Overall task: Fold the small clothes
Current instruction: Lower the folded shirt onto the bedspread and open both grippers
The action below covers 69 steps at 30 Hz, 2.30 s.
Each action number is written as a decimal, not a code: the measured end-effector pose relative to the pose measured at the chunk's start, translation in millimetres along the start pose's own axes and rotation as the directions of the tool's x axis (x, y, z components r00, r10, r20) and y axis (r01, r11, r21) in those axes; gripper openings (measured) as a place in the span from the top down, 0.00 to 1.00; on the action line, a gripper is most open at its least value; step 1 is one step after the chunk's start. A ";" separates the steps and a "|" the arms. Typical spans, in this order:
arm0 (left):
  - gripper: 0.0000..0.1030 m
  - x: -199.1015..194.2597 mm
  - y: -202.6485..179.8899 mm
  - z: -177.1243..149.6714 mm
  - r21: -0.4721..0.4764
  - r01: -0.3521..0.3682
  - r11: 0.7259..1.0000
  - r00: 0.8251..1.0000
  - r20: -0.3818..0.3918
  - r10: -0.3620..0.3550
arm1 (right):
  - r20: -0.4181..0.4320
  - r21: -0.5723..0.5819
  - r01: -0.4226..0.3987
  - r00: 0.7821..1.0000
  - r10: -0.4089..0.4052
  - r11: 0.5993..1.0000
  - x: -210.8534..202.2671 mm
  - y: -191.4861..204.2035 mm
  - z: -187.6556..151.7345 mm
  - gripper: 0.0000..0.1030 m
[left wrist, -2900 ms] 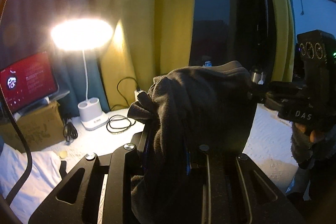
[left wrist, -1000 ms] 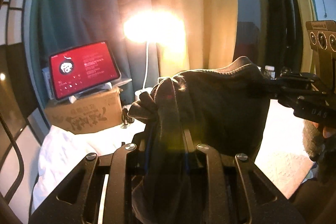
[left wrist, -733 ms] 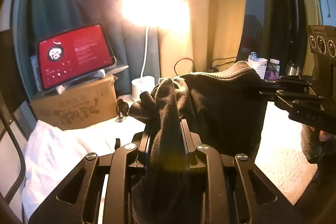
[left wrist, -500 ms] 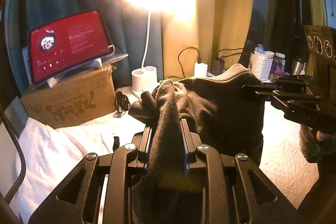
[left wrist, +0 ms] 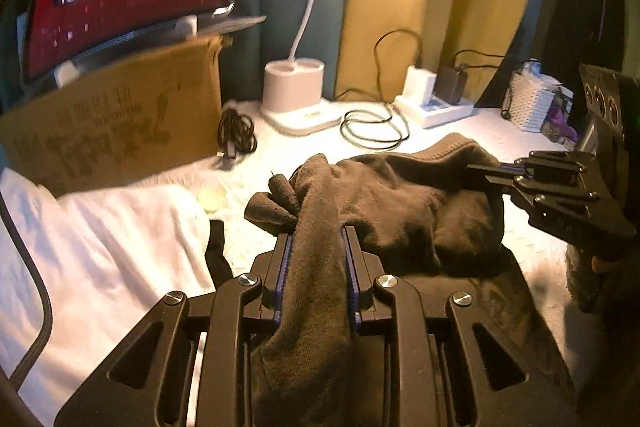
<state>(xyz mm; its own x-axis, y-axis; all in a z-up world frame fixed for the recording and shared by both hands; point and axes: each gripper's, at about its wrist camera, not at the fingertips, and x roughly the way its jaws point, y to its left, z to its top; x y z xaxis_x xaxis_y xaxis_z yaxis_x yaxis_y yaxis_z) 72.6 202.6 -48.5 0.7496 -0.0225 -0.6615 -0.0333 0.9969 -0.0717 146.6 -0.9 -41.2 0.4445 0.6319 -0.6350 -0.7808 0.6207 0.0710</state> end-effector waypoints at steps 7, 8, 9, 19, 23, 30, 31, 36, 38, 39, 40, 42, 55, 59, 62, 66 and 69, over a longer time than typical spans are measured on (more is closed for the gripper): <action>0.73 25.2 17.8 -3.7 -0.086 0.003 0.996 0.996 -0.085 -0.011 | -0.069 0.053 0.018 0.998 -0.014 0.998 31.6 -14.6 -10.3 0.96; 0.70 29.3 19.7 -4.7 -0.097 -0.003 0.995 0.995 -0.103 -0.007 | -0.081 0.062 0.022 0.997 -0.017 0.998 36.6 -17.0 -11.9 0.96; 0.68 31.3 20.5 -4.9 -0.103 -0.012 0.995 0.993 -0.115 0.000 | -0.090 0.070 0.026 0.996 -0.019 0.997 40.2 -18.6 -13.7 0.96; 0.48 36.3 32.0 -7.8 -0.165 -0.047 0.985 0.990 -0.138 0.024 | -0.146 0.132 0.010 0.989 0.009 0.991 55.9 -29.1 -18.0 0.96; 0.45 36.5 30.6 -6.7 -0.154 -0.069 0.986 0.990 -0.135 0.048 | -0.151 0.149 0.019 0.989 0.003 0.989 53.9 -31.5 -19.2 0.86; 0.43 27.0 32.4 -5.9 -0.138 -0.157 0.978 0.983 -0.113 0.142 | -0.152 0.194 0.040 0.988 -0.010 0.980 50.8 -42.8 -23.2 0.67; 0.43 26.2 33.7 -6.1 -0.140 -0.166 0.976 0.982 -0.114 0.150 | -0.154 0.193 0.049 0.988 -0.019 0.980 50.4 -42.9 -23.5 0.64; 0.43 23.1 28.8 -5.9 -0.102 -0.203 0.974 0.975 -0.114 0.192 | -0.153 0.224 0.071 0.988 -0.037 0.972 45.0 -51.1 -27.1 0.48; 0.43 21.7 23.7 -5.3 -0.072 -0.226 0.971 0.970 -0.112 0.218 | -0.151 0.230 0.070 0.988 -0.036 0.971 43.9 -51.6 -27.8 0.46; 0.43 20.2 20.9 -4.6 -0.054 -0.239 0.969 0.967 -0.107 0.232 | -0.152 0.227 0.073 0.988 -0.039 0.971 43.6 -51.0 -27.9 0.46; 0.43 18.7 19.3 -4.1 -0.043 -0.247 0.968 0.965 -0.103 0.241 | -0.152 0.224 0.077 0.987 -0.043 0.972 43.3 -50.2 -27.8 0.46; 0.43 14.2 17.7 -3.6 -0.031 -0.257 0.966 0.963 -0.095 0.254 | -0.153 0.223 0.086 0.987 -0.052 0.971 42.2 -49.9 -28.1 0.44; 0.43 -22.7 -2.5 -9.6 -0.047 -0.179 0.983 0.983 -0.057 0.176 | -0.151 0.286 0.148 0.983 -0.108 0.947 18.9 -51.2 -41.8 0.24; 0.43 -24.3 -17.6 -20.8 -0.033 -0.154 0.988 0.985 -0.078 0.151 | -0.137 0.293 0.148 0.984 -0.111 0.945 6.9 -49.4 -46.0 0.24; 0.43 -20.1 -20.2 -29.1 -0.039 -0.174 0.984 0.980 -0.110 0.169 | -0.122 0.288 0.142 0.986 -0.111 0.947 -3.6 -46.3 -51.7 0.24; 0.43 -10.2 -13.6 -46.7 -0.040 -0.211 0.977 0.967 -0.156 0.202 | -0.117 0.284 0.142 0.987 -0.112 0.948 -18.7 -42.2 -61.0 0.24; 0.43 -14.6 -7.8 -54.9 -0.068 -0.212 0.975 0.967 -0.160 0.199 | -0.116 0.285 0.148 0.986 -0.119 0.947 -31.4 -41.3 -69.0 0.24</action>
<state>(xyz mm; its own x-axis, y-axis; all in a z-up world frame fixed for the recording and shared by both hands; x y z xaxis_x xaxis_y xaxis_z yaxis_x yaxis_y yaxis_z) 25.6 191.0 -79.2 0.6121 0.1648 -0.7734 -0.2366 0.9714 0.0198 134.6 -78.4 -77.3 0.4804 0.4957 -0.7235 -0.5486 0.8135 0.1931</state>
